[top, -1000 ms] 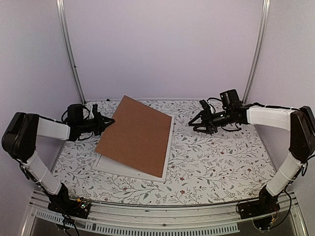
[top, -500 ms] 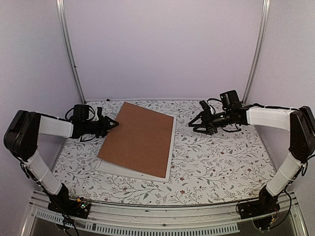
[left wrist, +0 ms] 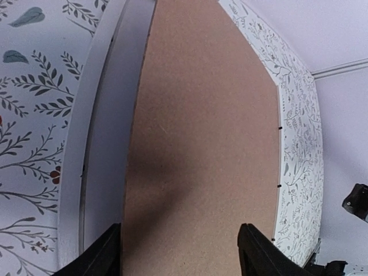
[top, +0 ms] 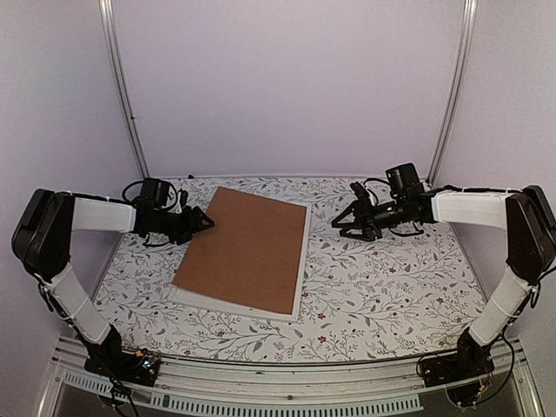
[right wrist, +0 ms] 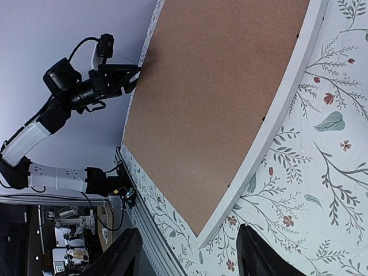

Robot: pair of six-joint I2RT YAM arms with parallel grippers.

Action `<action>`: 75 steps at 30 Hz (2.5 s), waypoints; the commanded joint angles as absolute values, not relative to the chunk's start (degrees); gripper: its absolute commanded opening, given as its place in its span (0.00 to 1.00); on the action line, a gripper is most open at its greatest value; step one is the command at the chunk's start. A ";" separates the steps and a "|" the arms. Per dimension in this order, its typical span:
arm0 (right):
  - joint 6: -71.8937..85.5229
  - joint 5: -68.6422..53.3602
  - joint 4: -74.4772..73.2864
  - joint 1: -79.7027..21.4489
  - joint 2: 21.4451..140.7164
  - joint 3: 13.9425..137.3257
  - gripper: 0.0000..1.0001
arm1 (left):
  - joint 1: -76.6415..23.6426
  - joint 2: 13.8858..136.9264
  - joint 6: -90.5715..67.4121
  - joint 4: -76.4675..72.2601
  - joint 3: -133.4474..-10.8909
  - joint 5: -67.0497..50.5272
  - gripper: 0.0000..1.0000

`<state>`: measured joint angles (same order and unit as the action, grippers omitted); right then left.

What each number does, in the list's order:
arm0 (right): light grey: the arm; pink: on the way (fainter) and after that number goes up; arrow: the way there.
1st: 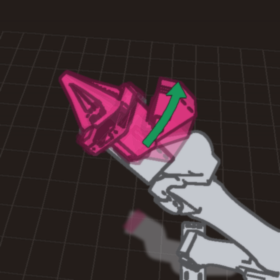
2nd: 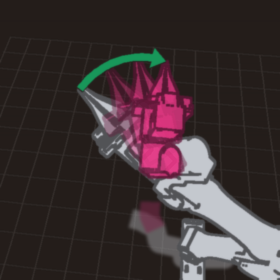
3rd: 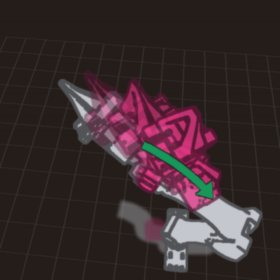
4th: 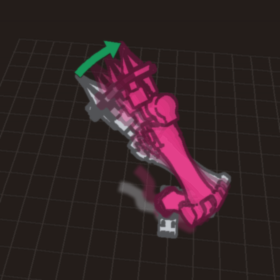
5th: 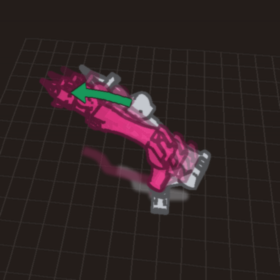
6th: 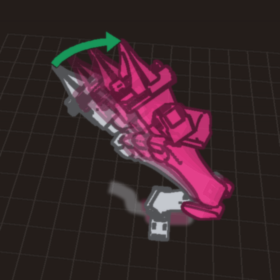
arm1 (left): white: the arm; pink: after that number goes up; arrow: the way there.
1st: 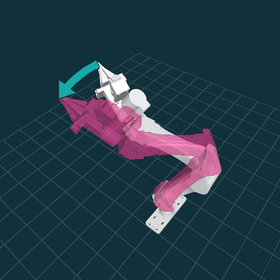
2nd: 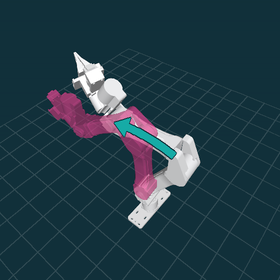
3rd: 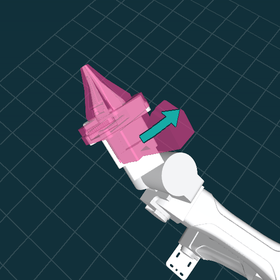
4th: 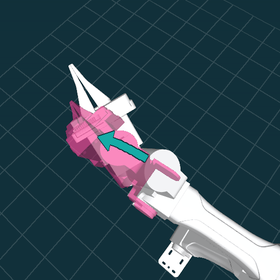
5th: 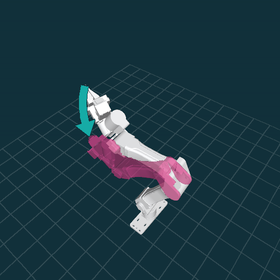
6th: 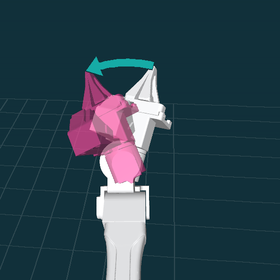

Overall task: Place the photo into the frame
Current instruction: Place the backboard on the frame body, then place the photo frame at the center of the board.

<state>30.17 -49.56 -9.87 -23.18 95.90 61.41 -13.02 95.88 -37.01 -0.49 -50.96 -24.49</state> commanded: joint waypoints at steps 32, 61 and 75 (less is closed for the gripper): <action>28.36 -45.00 -11.47 -23.08 100.81 62.28 0.60 | -15.82 100.48 -26.67 13.05 -57.74 -7.61 0.81; 25.78 -32.57 -16.41 -28.52 109.12 66.70 0.61 | -27.03 92.07 -39.66 0.96 -39.91 -17.40 0.74; 23.06 -18.20 -22.59 -26.48 104.12 66.95 0.61 | -35.43 86.71 -24.36 11.03 -52.95 1.52 0.81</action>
